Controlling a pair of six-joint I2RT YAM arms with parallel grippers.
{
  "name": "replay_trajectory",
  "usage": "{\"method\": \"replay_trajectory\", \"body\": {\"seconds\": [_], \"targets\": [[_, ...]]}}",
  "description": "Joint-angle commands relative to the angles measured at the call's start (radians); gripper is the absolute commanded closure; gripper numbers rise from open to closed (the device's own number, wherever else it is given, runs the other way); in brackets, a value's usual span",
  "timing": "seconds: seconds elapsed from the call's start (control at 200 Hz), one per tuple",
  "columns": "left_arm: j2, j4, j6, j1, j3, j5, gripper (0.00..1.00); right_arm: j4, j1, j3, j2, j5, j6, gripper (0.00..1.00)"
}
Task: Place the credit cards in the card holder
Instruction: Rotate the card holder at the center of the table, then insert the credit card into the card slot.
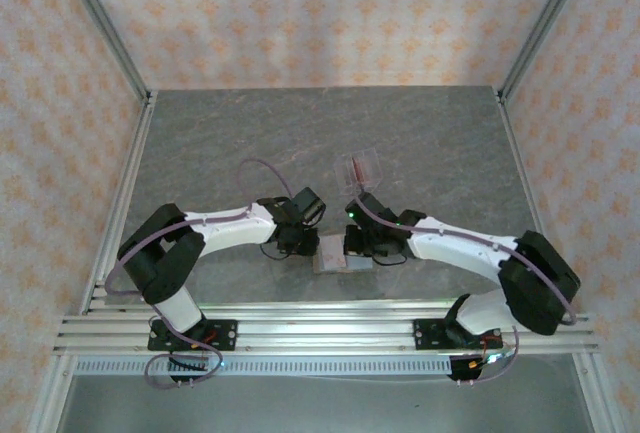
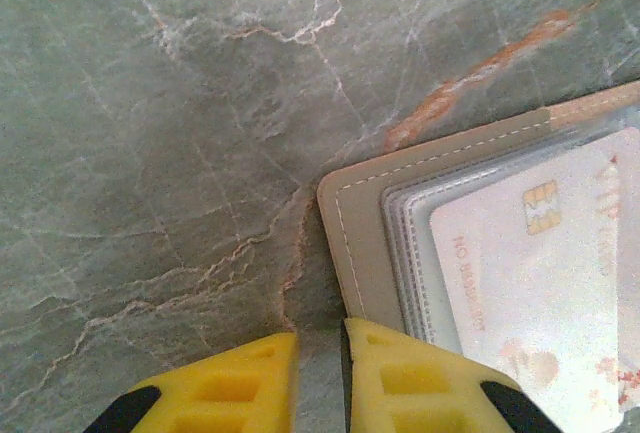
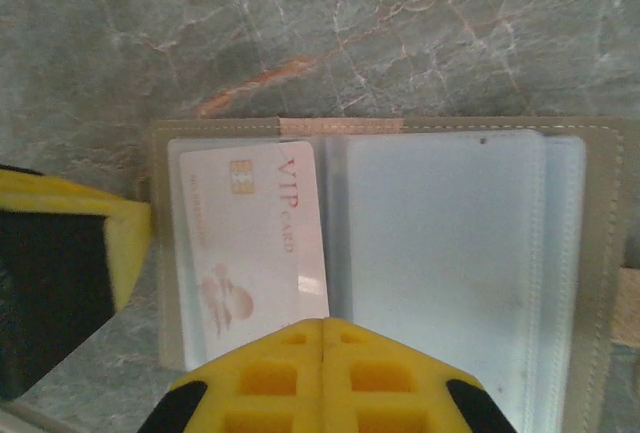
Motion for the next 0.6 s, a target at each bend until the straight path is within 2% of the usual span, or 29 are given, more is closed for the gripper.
{"method": "replay_trajectory", "body": {"seconds": [0.0, 0.595], "targets": [[-0.05, -0.013, -0.018, -0.02, 0.016, -0.007, 0.81, 0.025, 0.005, 0.033, 0.035, -0.005, -0.027, 1.0], [0.026, 0.005, -0.023, -0.039, 0.041, -0.017, 0.85, 0.034, -0.005, 0.042, 0.12, 0.016, -0.039, 1.0]]}}
